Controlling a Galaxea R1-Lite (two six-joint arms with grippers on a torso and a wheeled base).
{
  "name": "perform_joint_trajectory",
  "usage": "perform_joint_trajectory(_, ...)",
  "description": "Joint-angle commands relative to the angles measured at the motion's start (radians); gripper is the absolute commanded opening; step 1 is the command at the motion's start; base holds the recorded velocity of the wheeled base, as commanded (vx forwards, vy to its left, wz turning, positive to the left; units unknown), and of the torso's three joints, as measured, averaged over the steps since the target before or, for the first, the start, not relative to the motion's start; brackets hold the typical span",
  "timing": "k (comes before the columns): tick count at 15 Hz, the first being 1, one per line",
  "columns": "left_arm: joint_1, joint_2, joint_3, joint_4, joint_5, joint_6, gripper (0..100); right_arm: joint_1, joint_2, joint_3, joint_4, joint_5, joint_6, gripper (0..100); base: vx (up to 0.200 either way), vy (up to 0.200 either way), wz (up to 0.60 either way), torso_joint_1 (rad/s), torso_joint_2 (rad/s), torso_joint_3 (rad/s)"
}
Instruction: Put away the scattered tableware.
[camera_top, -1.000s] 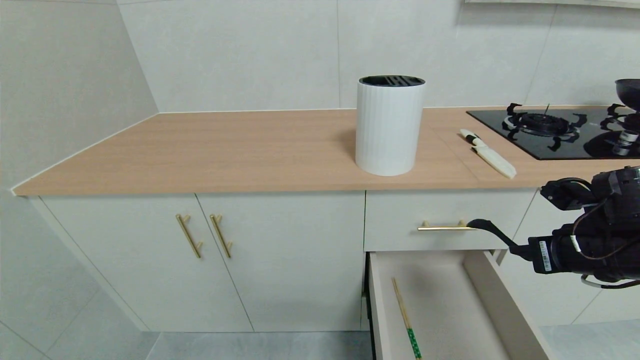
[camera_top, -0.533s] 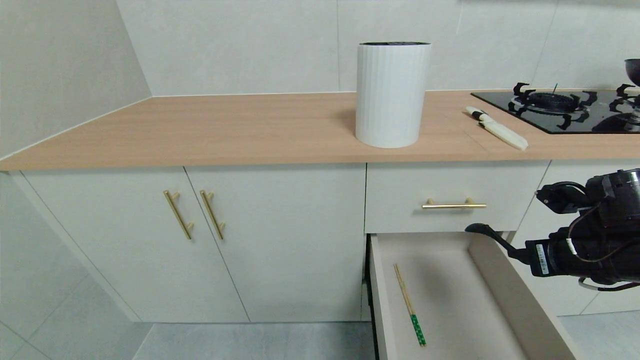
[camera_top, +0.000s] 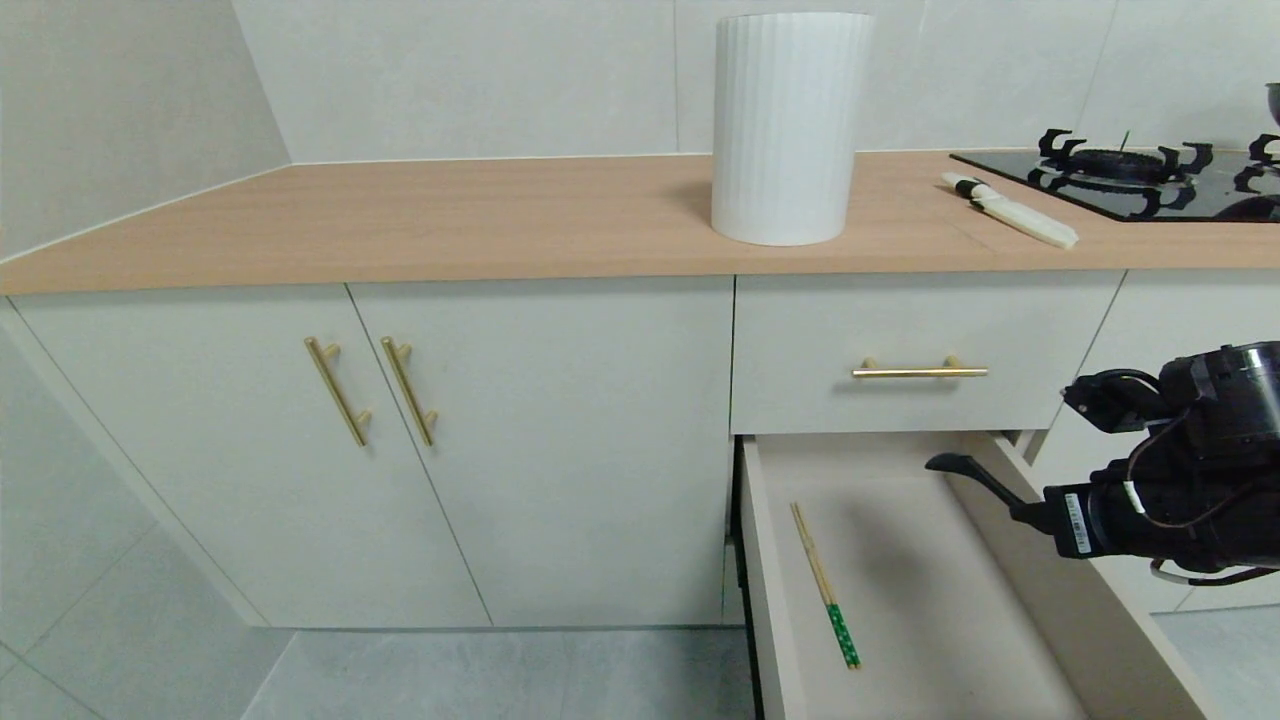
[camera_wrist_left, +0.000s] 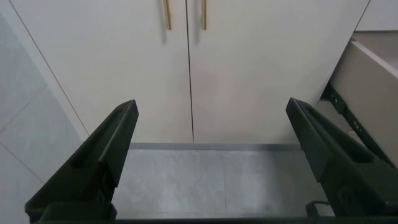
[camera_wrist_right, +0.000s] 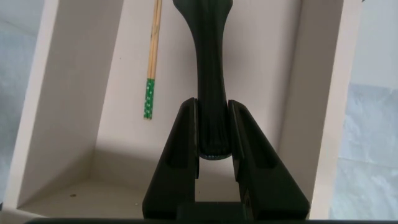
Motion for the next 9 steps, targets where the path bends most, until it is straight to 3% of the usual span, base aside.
perform_joint_trajectory(1,0.001,0.000,0.000,0.000,0.000,-0.001,100,0.001,0.009,-0.001,-0.001,0.000,0.000,0,0.000,0.000,0.00,0.000,0.00,0.000)
perform_joint_trajectory(6,0.001,0.000,0.000,0.000,0.000,-0.001,100,0.054,0.122,-0.009,-0.045,-0.043,0.012,0,0.000,0.000,0.00,0.000,0.00,0.000)
perform_joint_trajectory(9,0.001,0.000,0.000,0.000,0.000,-0.001,100,0.071,0.305,-0.007,-0.182,-0.070,0.066,0,0.000,0.000,0.00,0.000,0.00,0.000)
